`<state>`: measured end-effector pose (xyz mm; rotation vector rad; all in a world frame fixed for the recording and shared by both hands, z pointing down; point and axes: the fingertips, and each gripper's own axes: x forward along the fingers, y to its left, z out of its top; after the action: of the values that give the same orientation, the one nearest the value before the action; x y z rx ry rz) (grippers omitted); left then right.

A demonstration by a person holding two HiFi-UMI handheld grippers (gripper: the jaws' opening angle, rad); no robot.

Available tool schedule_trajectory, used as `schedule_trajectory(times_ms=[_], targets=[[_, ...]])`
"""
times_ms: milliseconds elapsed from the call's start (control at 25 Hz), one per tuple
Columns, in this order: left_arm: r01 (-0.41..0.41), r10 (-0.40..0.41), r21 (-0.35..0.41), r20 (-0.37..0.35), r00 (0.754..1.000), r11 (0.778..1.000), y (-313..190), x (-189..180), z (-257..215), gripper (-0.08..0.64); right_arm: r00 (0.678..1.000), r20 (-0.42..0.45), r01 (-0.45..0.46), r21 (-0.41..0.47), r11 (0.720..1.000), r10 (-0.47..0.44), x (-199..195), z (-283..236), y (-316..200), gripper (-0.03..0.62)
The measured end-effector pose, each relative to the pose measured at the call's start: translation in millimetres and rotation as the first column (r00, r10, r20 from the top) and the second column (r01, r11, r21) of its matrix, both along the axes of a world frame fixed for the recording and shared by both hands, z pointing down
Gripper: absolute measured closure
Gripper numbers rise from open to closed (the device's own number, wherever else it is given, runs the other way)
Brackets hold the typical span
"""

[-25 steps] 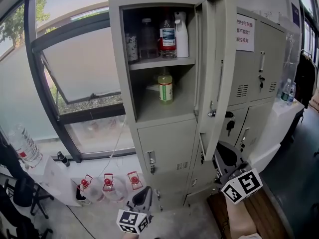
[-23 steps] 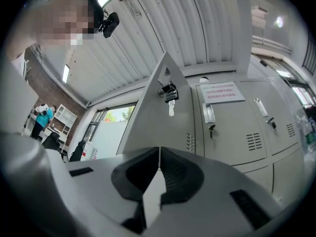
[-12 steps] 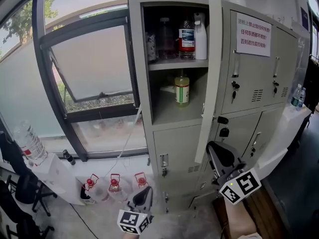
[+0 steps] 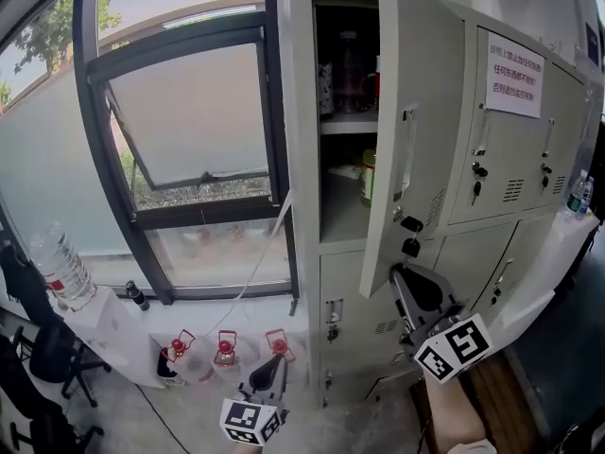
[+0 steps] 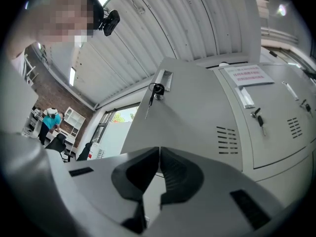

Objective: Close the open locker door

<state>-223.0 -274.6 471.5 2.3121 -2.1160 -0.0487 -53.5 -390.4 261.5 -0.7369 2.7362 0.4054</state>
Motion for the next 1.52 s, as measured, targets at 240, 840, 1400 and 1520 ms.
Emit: schedule_trajectory(times_ms=[240, 840, 1400, 1520], targets=[[0.003, -0.003, 0.006, -0.007, 1.000, 1.000, 1, -20, 0, 0.548, 0.999, -0.031, -0.012, -0.005, 1.000, 0.012, -28, 2, -11, 0.575], [0.042, -0.041, 0.019, -0.034, 0.999, 0.999, 7, -79, 1, 0.548, 0.997, -0.072, -0.002, -0.042, 0.999, -0.001, -101, 11, -29, 0.575], [0.057, -0.057, 0.004, -0.059, 0.997, 0.998, 7, -105, 13, 0.547, 0.996, -0.090, -0.011, -0.074, 0.997, 0.004, -137, 22, -49, 0.575], [0.065, -0.064, 0.001, -0.065, 0.996, 0.998, 10, -110, 14, 0.548, 0.997, -0.081, -0.013, -0.076, 0.997, 0.006, -140, 24, -49, 0.575]])
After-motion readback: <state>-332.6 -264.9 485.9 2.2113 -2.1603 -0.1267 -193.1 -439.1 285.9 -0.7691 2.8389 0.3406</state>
